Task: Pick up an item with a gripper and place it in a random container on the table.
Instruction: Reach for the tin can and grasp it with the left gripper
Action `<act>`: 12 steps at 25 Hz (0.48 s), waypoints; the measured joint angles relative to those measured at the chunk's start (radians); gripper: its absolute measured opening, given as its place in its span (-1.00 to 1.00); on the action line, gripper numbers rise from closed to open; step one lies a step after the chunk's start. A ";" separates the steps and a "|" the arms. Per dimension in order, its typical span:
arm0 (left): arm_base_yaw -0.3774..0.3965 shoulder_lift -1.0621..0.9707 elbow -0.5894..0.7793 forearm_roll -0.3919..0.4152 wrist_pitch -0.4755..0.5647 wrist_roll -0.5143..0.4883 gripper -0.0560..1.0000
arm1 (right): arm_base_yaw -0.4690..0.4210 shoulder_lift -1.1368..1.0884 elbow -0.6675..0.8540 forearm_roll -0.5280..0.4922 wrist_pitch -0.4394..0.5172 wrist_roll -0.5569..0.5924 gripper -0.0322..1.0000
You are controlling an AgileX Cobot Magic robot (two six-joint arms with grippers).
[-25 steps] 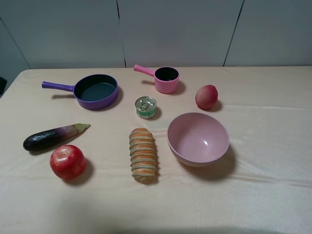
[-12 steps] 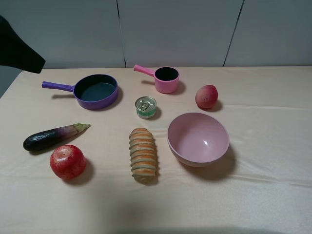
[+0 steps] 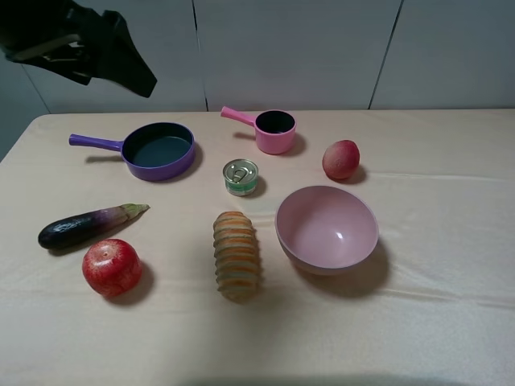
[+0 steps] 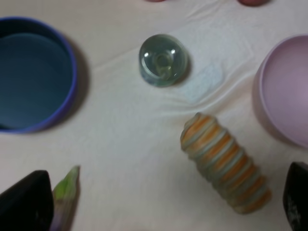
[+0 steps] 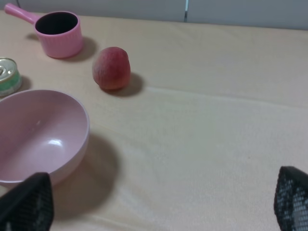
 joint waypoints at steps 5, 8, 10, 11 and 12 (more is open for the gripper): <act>-0.060 0.120 -0.089 0.017 -0.016 -0.001 0.93 | 0.000 0.000 0.000 0.000 0.000 0.000 0.41; -0.086 0.190 -0.132 0.020 -0.030 -0.011 0.91 | 0.000 0.000 0.000 0.000 0.000 0.000 0.41; -0.098 0.233 -0.159 0.022 -0.046 -0.021 0.91 | 0.000 0.000 0.000 0.000 0.000 0.000 0.41; -0.102 0.256 -0.174 0.023 -0.055 -0.025 0.90 | 0.000 0.000 0.000 0.000 0.000 0.000 0.41; -0.104 0.279 -0.188 0.023 -0.066 -0.029 0.90 | 0.000 0.000 0.000 0.000 0.000 0.000 0.41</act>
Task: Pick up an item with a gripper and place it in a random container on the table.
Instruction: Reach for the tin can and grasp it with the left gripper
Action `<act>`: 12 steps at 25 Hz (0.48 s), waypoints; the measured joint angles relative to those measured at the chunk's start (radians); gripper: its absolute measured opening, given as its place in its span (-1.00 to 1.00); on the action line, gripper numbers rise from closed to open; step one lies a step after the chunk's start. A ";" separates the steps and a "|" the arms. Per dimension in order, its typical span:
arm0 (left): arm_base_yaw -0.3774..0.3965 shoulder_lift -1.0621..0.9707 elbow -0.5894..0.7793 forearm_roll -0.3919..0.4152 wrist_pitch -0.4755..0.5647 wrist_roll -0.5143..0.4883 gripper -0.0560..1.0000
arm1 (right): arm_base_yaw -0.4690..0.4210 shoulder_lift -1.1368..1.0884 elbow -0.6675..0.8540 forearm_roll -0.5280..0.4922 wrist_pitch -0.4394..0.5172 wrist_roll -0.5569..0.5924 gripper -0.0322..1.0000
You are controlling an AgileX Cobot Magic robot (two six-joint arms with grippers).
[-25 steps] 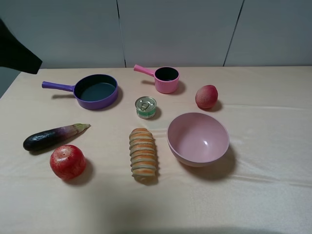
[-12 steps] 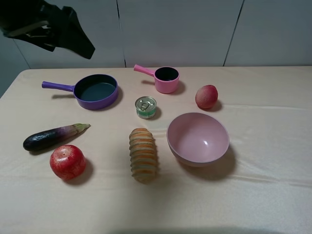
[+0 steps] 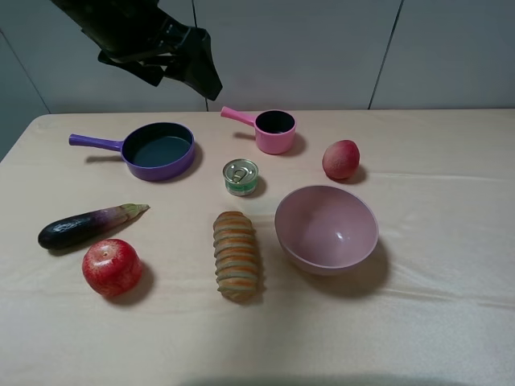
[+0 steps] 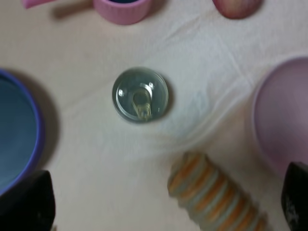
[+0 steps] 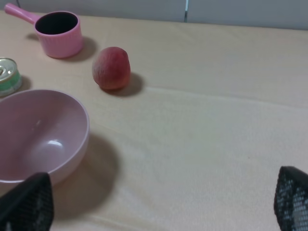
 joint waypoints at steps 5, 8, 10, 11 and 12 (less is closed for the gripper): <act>-0.010 0.102 -0.075 0.002 -0.044 -0.017 0.88 | 0.000 0.000 0.000 0.000 0.000 0.000 0.41; -0.023 0.163 -0.121 0.037 -0.060 -0.037 0.88 | 0.000 0.000 0.000 0.000 0.000 0.000 0.41; -0.030 0.201 -0.144 0.073 -0.073 -0.060 0.87 | 0.000 0.000 0.000 0.000 0.000 0.000 0.41; -0.033 0.221 -0.155 0.089 -0.081 -0.070 0.87 | 0.000 0.000 0.000 0.000 0.000 0.000 0.41; -0.037 0.240 -0.165 0.102 -0.084 -0.079 0.87 | 0.000 0.000 0.000 0.000 0.000 0.000 0.41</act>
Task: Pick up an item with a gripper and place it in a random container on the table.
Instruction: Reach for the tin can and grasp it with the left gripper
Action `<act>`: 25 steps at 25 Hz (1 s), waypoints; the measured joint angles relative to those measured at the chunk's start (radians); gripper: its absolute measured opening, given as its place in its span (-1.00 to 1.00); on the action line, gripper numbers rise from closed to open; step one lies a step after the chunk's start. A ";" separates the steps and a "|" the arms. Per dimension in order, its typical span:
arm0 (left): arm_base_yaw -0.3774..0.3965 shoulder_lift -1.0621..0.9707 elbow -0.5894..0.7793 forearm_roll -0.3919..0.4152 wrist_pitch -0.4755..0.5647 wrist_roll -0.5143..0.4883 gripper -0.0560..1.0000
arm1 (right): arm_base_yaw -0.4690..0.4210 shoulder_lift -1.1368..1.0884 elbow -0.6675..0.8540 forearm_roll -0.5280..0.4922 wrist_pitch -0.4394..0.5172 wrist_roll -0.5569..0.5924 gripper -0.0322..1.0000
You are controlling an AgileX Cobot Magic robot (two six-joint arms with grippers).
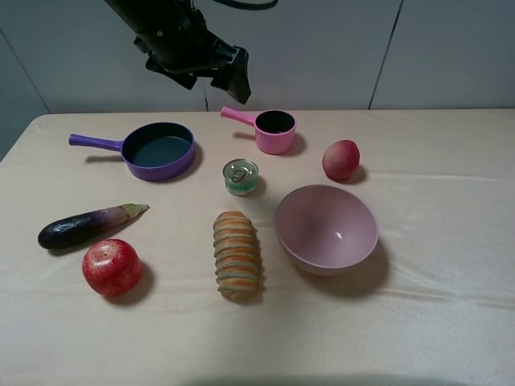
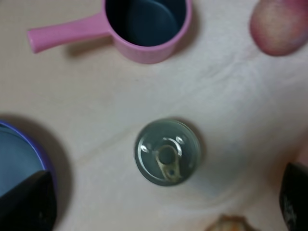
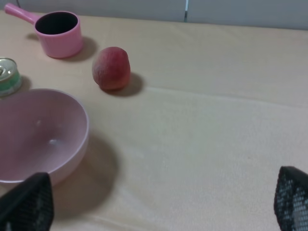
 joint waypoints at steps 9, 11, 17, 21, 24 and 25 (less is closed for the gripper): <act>-0.016 0.099 -0.027 0.046 -0.040 -0.022 0.86 | 0.000 0.000 0.000 0.000 0.000 0.000 0.41; -0.017 0.105 -0.027 0.049 -0.042 -0.021 0.86 | 0.000 0.000 0.000 0.000 0.000 0.000 0.41; -0.022 0.144 -0.032 0.051 -0.044 -0.023 0.85 | 0.000 0.000 0.000 0.000 0.000 0.000 0.41; -0.022 0.166 -0.032 0.065 -0.050 -0.023 0.85 | 0.000 0.000 0.000 0.000 0.000 0.000 0.41; -0.022 0.179 -0.032 0.069 -0.055 -0.023 0.85 | 0.000 0.000 0.000 0.000 0.000 0.000 0.41; -0.022 0.184 -0.032 0.069 -0.055 -0.023 0.85 | 0.000 0.000 0.000 0.000 0.000 0.000 0.41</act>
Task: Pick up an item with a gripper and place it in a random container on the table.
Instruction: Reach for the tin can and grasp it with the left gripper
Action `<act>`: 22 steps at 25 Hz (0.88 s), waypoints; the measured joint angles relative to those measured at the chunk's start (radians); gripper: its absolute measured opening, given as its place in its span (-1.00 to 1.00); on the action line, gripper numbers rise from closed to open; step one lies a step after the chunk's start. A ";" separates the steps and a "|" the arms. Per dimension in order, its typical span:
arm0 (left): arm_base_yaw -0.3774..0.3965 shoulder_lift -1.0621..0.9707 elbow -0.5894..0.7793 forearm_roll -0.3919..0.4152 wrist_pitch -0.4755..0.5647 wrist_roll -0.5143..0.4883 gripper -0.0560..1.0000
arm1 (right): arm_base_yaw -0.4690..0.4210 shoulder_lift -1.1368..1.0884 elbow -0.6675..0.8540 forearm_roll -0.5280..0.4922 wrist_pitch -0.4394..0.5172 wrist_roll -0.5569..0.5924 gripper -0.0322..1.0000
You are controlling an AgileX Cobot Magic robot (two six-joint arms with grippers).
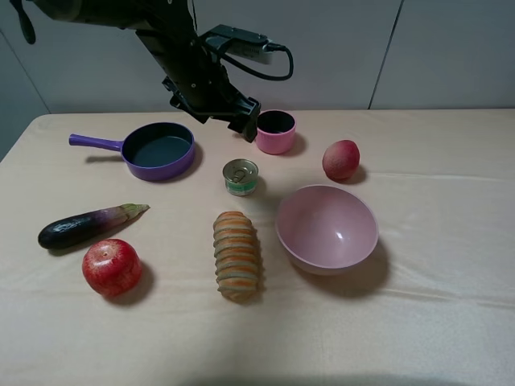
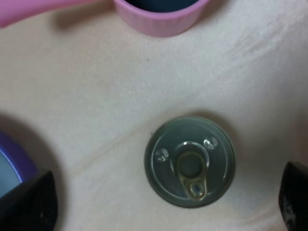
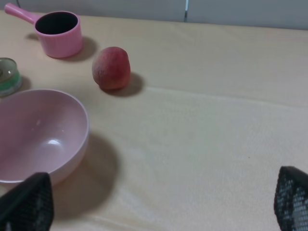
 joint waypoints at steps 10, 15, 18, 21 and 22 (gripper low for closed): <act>0.000 0.060 0.000 0.013 -0.001 0.000 0.85 | 0.000 0.000 0.000 0.001 0.000 0.000 0.41; -0.008 0.078 0.000 0.024 0.002 0.000 0.85 | 0.000 0.000 0.000 0.003 0.000 0.000 0.41; -0.011 0.094 0.000 0.028 0.003 0.000 0.85 | 0.000 0.000 0.000 0.003 0.000 0.000 0.41; -0.011 0.105 0.000 0.030 0.004 0.000 0.85 | 0.000 0.000 0.000 0.003 0.000 0.000 0.41; -0.011 0.109 0.000 0.030 0.004 0.000 0.85 | 0.000 0.000 0.000 0.003 0.000 0.000 0.41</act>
